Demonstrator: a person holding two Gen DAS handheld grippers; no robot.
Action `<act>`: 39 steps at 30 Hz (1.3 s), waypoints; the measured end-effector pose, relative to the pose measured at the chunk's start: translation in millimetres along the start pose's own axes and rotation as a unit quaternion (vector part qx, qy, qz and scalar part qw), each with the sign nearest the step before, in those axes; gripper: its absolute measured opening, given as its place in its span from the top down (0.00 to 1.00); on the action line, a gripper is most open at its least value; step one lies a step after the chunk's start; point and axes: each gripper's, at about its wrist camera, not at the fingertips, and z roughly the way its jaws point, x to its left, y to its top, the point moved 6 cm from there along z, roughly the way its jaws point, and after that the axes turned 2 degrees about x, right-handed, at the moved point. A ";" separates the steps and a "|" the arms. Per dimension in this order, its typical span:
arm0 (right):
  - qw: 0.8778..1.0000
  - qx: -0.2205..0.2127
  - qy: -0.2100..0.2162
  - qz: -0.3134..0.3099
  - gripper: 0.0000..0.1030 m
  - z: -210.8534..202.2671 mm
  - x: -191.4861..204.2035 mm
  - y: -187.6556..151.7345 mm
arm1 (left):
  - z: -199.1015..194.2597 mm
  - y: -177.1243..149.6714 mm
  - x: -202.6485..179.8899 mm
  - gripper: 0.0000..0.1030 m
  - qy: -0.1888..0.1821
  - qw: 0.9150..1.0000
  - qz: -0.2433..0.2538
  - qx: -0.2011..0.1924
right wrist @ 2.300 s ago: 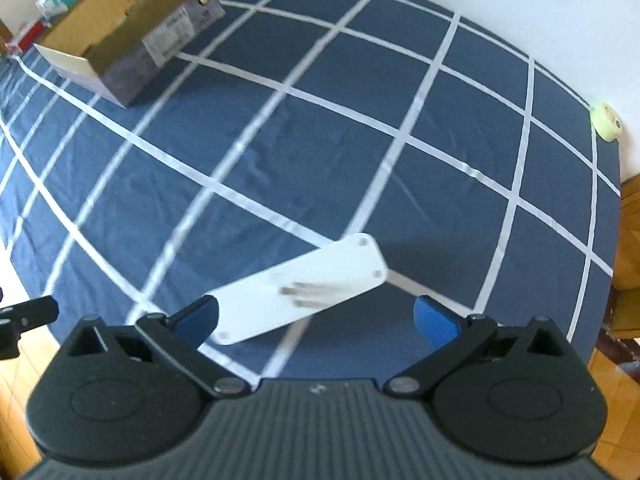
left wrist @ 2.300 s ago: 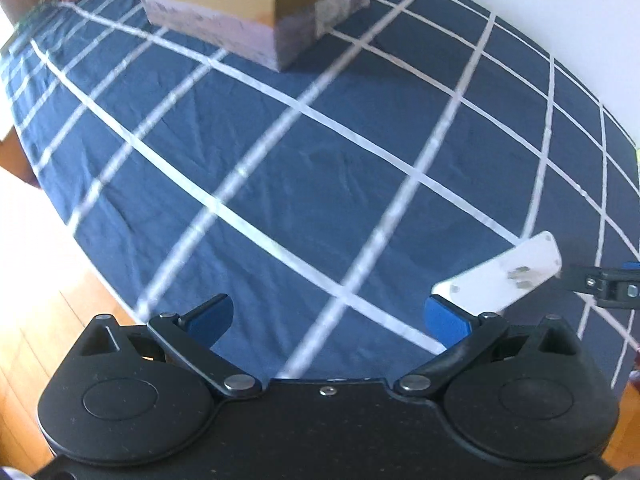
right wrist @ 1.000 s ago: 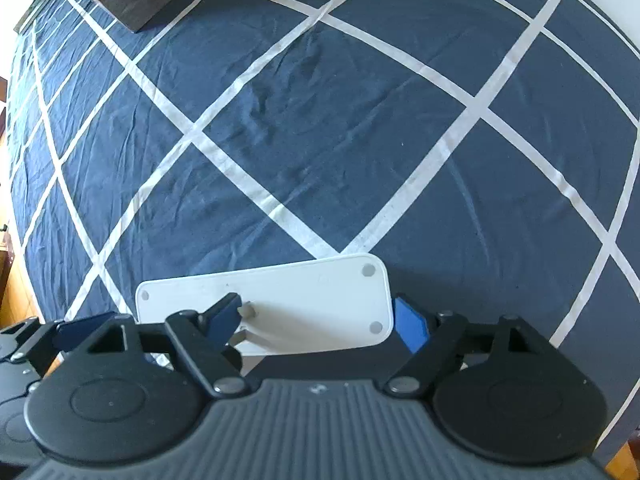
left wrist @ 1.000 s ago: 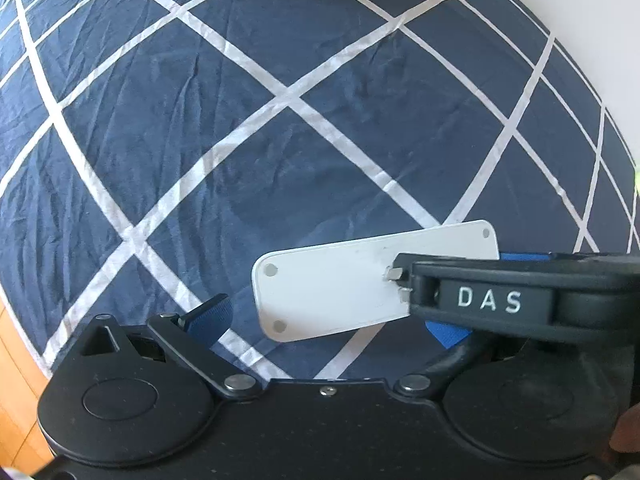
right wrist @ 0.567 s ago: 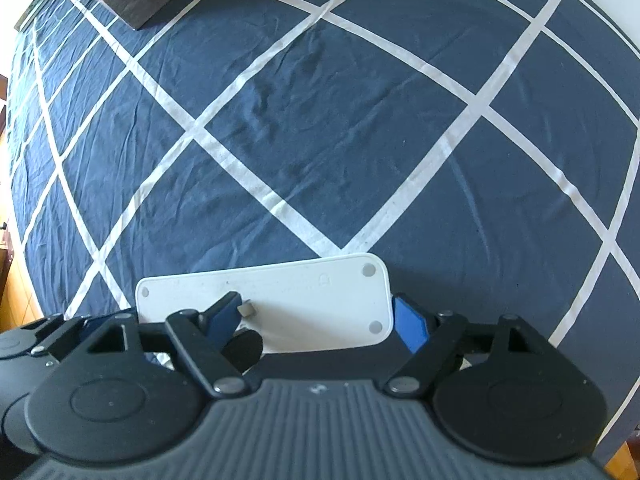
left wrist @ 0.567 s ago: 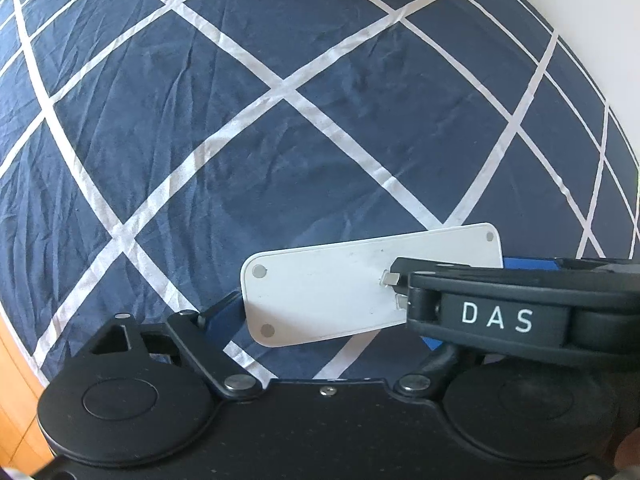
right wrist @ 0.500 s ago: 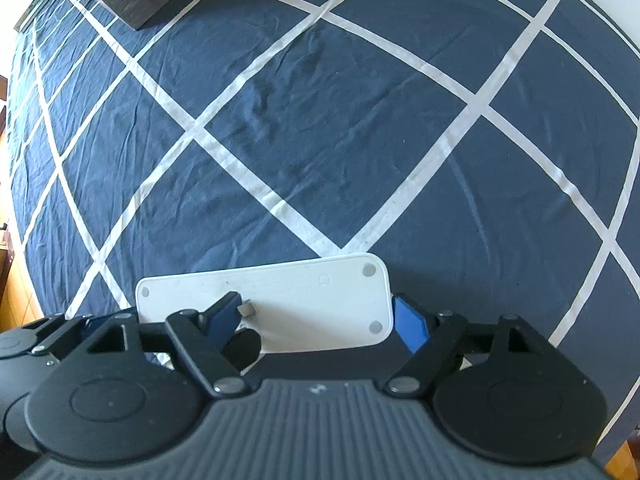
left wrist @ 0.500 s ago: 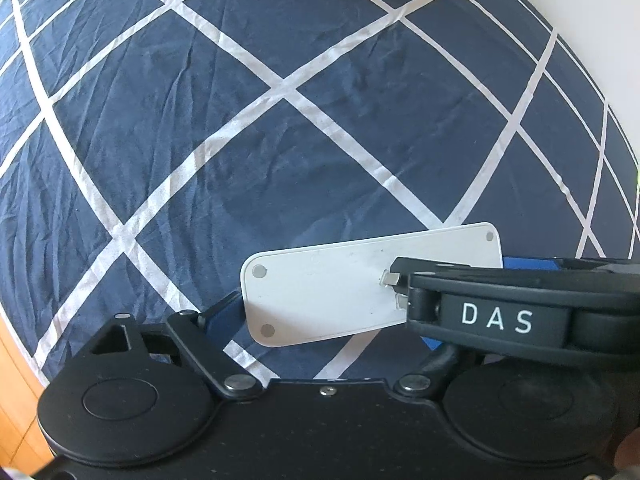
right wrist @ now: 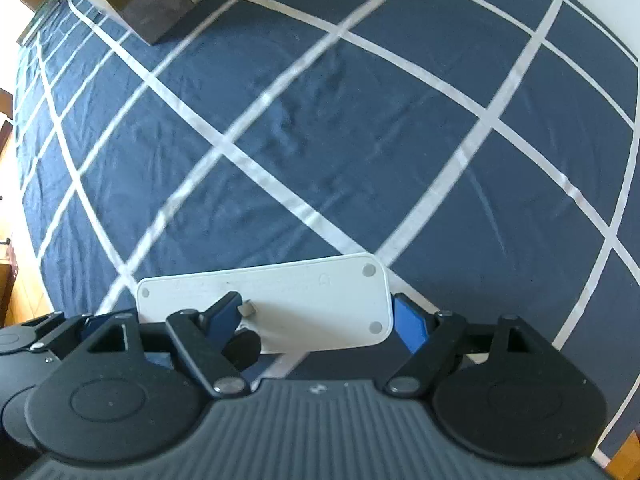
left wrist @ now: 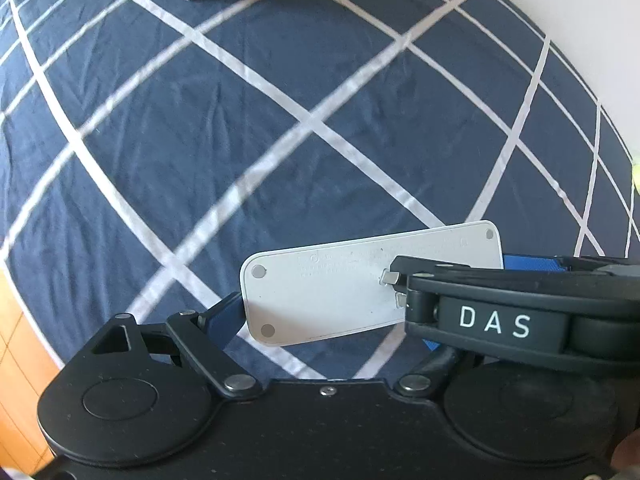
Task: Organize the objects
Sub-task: 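Lift the white power strip with the right gripper and carry it over the box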
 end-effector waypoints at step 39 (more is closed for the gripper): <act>0.989 -0.134 0.007 0.057 0.22 -50.5 264.2 147.8 | -130.9 186.7 215.9 0.16 0.010 0.989 0.107 -0.103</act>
